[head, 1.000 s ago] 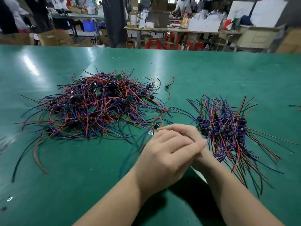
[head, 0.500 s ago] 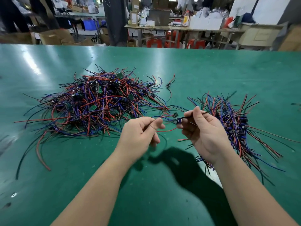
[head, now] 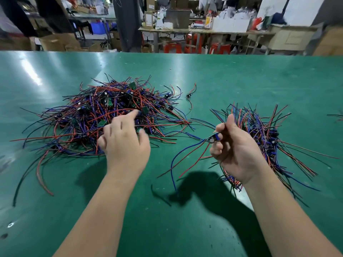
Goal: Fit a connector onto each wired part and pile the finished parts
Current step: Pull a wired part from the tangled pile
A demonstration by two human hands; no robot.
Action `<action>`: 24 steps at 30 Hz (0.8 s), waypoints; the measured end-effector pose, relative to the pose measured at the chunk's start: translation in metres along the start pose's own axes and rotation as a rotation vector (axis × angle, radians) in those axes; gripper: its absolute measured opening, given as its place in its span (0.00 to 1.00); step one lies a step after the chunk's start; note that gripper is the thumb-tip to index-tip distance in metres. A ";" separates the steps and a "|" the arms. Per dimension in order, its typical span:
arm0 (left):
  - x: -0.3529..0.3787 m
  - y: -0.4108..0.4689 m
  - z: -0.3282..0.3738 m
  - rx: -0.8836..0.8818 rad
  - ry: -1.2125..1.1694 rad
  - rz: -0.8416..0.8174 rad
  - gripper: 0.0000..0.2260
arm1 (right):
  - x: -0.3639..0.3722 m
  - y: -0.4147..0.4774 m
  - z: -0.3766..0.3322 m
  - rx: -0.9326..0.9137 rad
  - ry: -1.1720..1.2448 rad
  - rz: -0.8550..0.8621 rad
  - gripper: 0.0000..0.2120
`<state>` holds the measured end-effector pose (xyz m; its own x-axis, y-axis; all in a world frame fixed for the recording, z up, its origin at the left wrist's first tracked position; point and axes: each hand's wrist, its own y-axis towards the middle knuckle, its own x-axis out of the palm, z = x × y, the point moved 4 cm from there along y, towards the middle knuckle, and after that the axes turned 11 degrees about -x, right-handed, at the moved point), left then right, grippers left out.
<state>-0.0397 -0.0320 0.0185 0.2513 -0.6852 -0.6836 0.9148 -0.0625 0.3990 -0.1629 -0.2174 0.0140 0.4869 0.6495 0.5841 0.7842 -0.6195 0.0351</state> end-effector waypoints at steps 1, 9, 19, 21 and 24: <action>0.000 -0.004 0.007 0.047 -0.192 -0.077 0.13 | 0.001 -0.001 0.002 0.008 -0.045 -0.009 0.19; 0.027 -0.044 0.037 -0.070 -0.830 -0.815 0.10 | 0.007 -0.004 0.020 -0.044 -0.261 -0.077 0.16; 0.034 -0.041 0.031 -0.549 -1.135 -0.885 0.13 | 0.010 -0.029 0.025 0.372 -0.521 -0.614 0.21; 0.034 -0.044 0.033 -0.548 -1.144 -0.901 0.14 | 0.009 -0.030 0.026 0.411 -0.527 -0.611 0.22; 0.033 -0.045 0.035 -0.535 -1.141 -0.920 0.14 | 0.009 -0.021 0.023 0.275 -0.469 -0.482 0.20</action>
<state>-0.0835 -0.0771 -0.0013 -0.5750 -0.7413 0.3463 0.6776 -0.6686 -0.3062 -0.1665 -0.1882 -0.0007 0.1281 0.9812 0.1442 0.9915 -0.1236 -0.0401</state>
